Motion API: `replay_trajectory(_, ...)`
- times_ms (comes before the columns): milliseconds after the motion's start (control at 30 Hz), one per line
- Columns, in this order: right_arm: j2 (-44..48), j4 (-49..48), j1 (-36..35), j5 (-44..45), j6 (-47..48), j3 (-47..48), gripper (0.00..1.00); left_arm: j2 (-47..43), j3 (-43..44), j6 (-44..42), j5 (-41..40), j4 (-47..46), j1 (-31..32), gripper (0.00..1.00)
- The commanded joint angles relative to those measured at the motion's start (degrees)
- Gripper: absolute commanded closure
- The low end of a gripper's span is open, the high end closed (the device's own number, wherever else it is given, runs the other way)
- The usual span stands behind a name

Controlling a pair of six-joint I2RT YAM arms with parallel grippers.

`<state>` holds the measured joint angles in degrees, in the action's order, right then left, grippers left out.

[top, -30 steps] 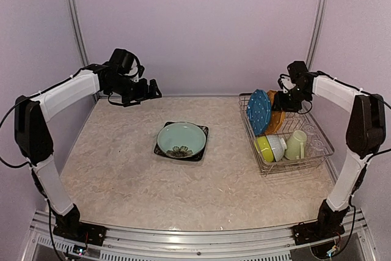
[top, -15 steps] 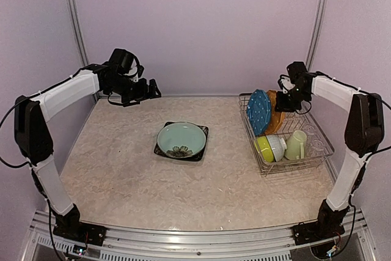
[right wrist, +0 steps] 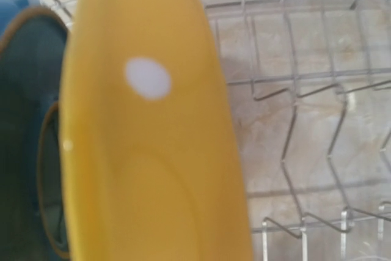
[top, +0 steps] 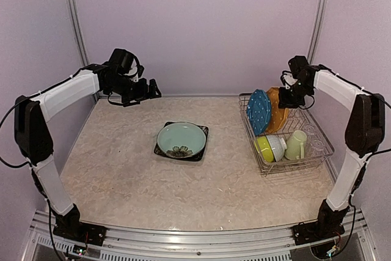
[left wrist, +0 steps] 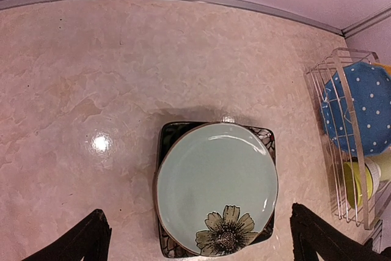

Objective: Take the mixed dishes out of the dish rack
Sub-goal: Grab the plate from the dish rack.

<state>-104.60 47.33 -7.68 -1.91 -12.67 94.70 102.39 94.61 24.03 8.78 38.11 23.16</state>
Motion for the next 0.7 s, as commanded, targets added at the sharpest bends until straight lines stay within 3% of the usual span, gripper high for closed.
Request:
replay_trajectory(0,5.5,-1.5,0.3,1.4,0.6,6.0,1.00,0.5,0.3,0.2,-0.2,-0.4,-0.4,0.01)
replay_trajectory(467,10.8,4.7,0.3,14.7,2.0,13.1,1.00,0.1,0.8,0.7,0.6,-2.2,-0.4,0.01)
replay_trajectory(667,14.1,5.2,0.3,13.8,2.7,18.1,1.00,-1.2,0.3,0.0,4.5,-6.0,-0.2,0.01)
